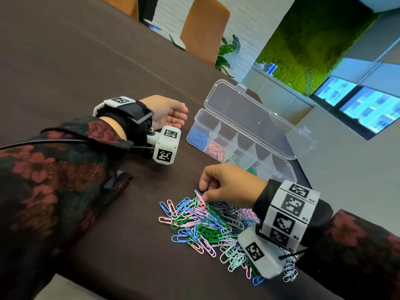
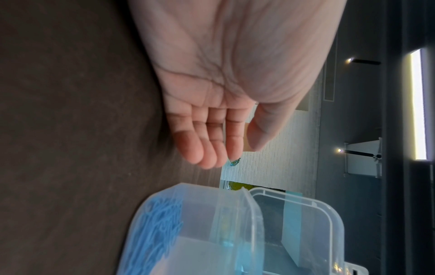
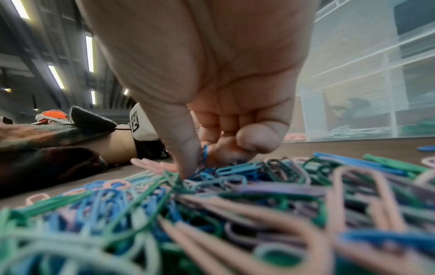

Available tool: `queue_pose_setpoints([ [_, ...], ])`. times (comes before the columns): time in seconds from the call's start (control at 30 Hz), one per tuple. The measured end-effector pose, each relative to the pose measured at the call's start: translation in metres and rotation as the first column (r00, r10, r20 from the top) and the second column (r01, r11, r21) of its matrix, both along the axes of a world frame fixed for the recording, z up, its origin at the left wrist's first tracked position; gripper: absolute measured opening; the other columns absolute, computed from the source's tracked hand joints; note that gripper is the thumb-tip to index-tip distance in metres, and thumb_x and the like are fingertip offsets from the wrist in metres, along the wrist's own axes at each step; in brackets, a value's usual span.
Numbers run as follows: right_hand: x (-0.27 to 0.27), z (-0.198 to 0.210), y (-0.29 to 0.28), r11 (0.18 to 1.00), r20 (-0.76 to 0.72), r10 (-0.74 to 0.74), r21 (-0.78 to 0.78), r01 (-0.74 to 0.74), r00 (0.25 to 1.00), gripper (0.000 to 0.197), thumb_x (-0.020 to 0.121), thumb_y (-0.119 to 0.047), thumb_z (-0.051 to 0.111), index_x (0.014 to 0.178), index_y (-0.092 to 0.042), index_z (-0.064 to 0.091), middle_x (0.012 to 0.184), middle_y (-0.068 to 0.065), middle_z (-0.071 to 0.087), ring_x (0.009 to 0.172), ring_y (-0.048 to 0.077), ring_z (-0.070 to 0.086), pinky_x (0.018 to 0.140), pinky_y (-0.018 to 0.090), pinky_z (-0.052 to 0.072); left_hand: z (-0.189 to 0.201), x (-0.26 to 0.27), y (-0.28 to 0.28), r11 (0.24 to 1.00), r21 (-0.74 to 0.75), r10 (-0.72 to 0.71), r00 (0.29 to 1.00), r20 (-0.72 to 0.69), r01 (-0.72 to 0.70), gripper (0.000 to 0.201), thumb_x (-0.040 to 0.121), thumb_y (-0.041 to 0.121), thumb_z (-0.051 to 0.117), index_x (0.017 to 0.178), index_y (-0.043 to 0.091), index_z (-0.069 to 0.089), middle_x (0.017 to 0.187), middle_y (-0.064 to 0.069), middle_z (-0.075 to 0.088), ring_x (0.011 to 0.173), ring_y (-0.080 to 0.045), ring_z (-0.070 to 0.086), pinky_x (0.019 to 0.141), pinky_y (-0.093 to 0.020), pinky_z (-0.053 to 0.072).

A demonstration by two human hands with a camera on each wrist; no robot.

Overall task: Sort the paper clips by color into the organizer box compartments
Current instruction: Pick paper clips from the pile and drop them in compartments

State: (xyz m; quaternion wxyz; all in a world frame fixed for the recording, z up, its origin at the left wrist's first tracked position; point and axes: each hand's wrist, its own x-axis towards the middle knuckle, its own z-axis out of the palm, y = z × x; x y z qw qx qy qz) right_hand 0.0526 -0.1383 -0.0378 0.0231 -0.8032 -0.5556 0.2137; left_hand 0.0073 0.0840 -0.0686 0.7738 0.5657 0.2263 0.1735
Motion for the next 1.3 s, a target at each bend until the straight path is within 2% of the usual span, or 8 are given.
queue_pose_setpoints([
  [0.17, 0.003, 0.005, 0.002, 0.986, -0.217, -0.139, 0.057, 0.155, 0.966, 0.022, 0.088, -0.003, 0.062, 0.075, -0.020, 0.059, 0.061, -0.010, 0.056, 0.052, 0.002, 0.052, 0.051, 0.013, 0.043, 0.000, 0.000, -0.001, 1.000, -0.002, 0.002, 1.000, 0.004, -0.002, 0.020, 0.098, 0.021, 0.047, 0.087, 0.009, 0.057, 0.079, -0.004, 0.055, 0.066, -0.014, 0.054, 0.048, -0.016, 0.050],
  [0.33, 0.018, 0.019, 0.003, 0.865, -0.676, -0.288, 0.120, 0.488, 0.678, 0.034, 0.091, 0.017, 0.034, 0.083, -0.008, 0.055, 0.064, 0.007, 0.052, 0.041, 0.006, 0.051, 0.039, 0.014, 0.039, 0.001, 0.000, -0.001, 1.000, -0.001, 0.003, 1.000, 0.003, -0.003, 0.020, 0.098, 0.022, 0.046, 0.087, 0.009, 0.057, 0.079, -0.004, 0.056, 0.067, -0.015, 0.054, 0.048, -0.016, 0.050],
  [0.47, 0.022, 0.021, -0.002, 0.937, -0.543, -0.238, 0.090, 0.338, 0.805, 0.032, 0.090, 0.014, 0.039, 0.084, -0.014, 0.054, 0.066, 0.000, 0.051, 0.041, 0.002, 0.041, 0.040, 0.013, 0.031, 0.001, 0.000, 0.000, 1.000, 0.009, 0.002, 1.000, 0.000, -0.002, 0.019, 0.098, 0.021, 0.047, 0.088, 0.008, 0.057, 0.079, -0.004, 0.056, 0.067, -0.015, 0.055, 0.049, -0.016, 0.051],
  [0.6, 0.013, 0.011, -0.002, 0.995, -0.147, 0.005, -0.094, -0.019, 0.989, 0.018, 0.085, -0.012, 0.068, 0.084, -0.023, 0.054, 0.063, -0.009, 0.047, 0.048, -0.001, 0.042, 0.056, 0.015, 0.036, 0.001, -0.001, -0.001, 1.000, 0.012, 0.009, 1.000, -0.001, -0.009, 0.020, 0.098, 0.022, 0.047, 0.088, 0.009, 0.057, 0.080, -0.004, 0.056, 0.067, -0.014, 0.055, 0.049, -0.016, 0.051],
  [0.8, 0.012, 0.007, 0.004, 0.977, 0.040, 0.121, -0.180, -0.111, 0.992, 0.014, 0.085, -0.017, 0.069, 0.080, -0.017, 0.056, 0.056, -0.010, 0.045, 0.046, -0.004, 0.043, 0.050, 0.009, 0.034, 0.001, 0.000, -0.001, 1.000, 0.020, 0.014, 1.000, -0.003, -0.014, 0.020, 0.098, 0.022, 0.046, 0.087, 0.009, 0.057, 0.079, -0.004, 0.056, 0.067, -0.014, 0.054, 0.049, -0.015, 0.051],
  [0.93, 0.025, 0.009, -0.003, 0.985, -0.031, 0.095, -0.142, -0.098, 0.995, 0.018, 0.089, -0.012, 0.063, 0.081, -0.027, 0.056, 0.064, -0.007, 0.047, 0.056, 0.004, 0.041, 0.060, 0.018, 0.036, 0.001, 0.000, 0.000, 1.000, 0.018, 0.006, 1.000, -0.008, -0.006, 0.020, 0.097, 0.022, 0.047, 0.088, 0.009, 0.058, 0.080, -0.004, 0.056, 0.067, -0.014, 0.055, 0.050, -0.016, 0.051],
  [1.1, 0.030, 0.009, -0.014, 0.986, -0.080, 0.116, -0.107, -0.124, 0.990, 0.019, 0.085, -0.010, 0.068, 0.091, -0.026, 0.059, 0.058, -0.007, 0.039, 0.052, 0.003, 0.036, 0.056, 0.016, 0.033, 0.001, 0.000, -0.001, 1.000, 0.017, 0.003, 1.000, -0.004, -0.003, 0.020, 0.097, 0.022, 0.046, 0.087, 0.009, 0.057, 0.080, -0.004, 0.056, 0.067, -0.014, 0.055, 0.049, -0.016, 0.051],
  [1.3, 0.031, 0.007, -0.011, 0.981, 0.032, 0.135, -0.143, -0.129, 0.990, 0.025, 0.083, -0.014, 0.070, 0.072, -0.026, 0.052, 0.058, -0.007, 0.043, 0.051, 0.004, 0.041, 0.054, 0.015, 0.034, 0.001, 0.000, -0.001, 1.000, 0.024, 0.007, 1.000, -0.005, -0.007, 0.020, 0.097, 0.022, 0.046, 0.088, 0.008, 0.057, 0.080, -0.004, 0.056, 0.068, -0.014, 0.055, 0.049, -0.016, 0.051],
])
